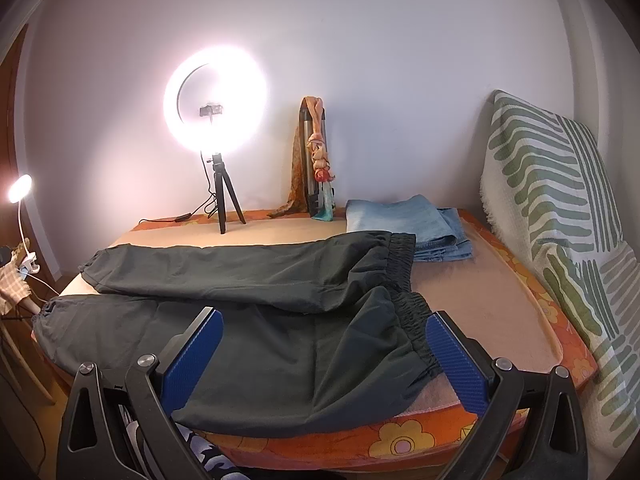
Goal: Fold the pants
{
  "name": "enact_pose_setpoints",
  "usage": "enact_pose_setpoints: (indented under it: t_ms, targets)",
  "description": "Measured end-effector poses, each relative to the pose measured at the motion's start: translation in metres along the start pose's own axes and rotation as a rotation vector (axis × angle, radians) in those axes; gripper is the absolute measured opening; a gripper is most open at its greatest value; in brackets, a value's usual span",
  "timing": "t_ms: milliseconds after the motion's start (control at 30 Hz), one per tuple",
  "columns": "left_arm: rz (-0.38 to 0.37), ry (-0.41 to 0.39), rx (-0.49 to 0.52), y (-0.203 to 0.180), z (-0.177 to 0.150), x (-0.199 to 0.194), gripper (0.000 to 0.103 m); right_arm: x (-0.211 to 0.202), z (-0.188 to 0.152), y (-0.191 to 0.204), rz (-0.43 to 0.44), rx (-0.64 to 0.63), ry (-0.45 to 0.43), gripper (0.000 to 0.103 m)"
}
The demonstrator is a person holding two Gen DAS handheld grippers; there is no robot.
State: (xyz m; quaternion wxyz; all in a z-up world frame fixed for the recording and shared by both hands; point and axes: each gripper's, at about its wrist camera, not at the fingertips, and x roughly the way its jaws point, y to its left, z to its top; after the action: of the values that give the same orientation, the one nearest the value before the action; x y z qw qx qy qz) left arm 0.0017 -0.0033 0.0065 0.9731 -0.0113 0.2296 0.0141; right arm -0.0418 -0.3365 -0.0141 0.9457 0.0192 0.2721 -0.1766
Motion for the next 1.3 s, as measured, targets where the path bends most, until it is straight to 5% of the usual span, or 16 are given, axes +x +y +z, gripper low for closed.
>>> enact_pose_setpoints:
  t_ms: [533,733,867,1300]
  targets:
    - [0.05,0.001,0.005,0.021,0.014,0.029,0.103,0.027,0.034,0.01,0.059,-0.036,0.007,0.103]
    - [0.016,0.035,0.002,0.04,0.018,0.053,0.102,0.047,0.059,0.018,0.114,-0.085,-0.002,0.103]
    - [0.01,0.066,-0.01,0.063,0.025,0.08,0.102,0.062,0.077,0.02,0.174,-0.101,-0.023,0.103]
    - [0.018,0.244,-0.079,0.139,0.065,0.212,0.101,0.176,0.137,0.034,0.285,-0.201,0.109,0.103]
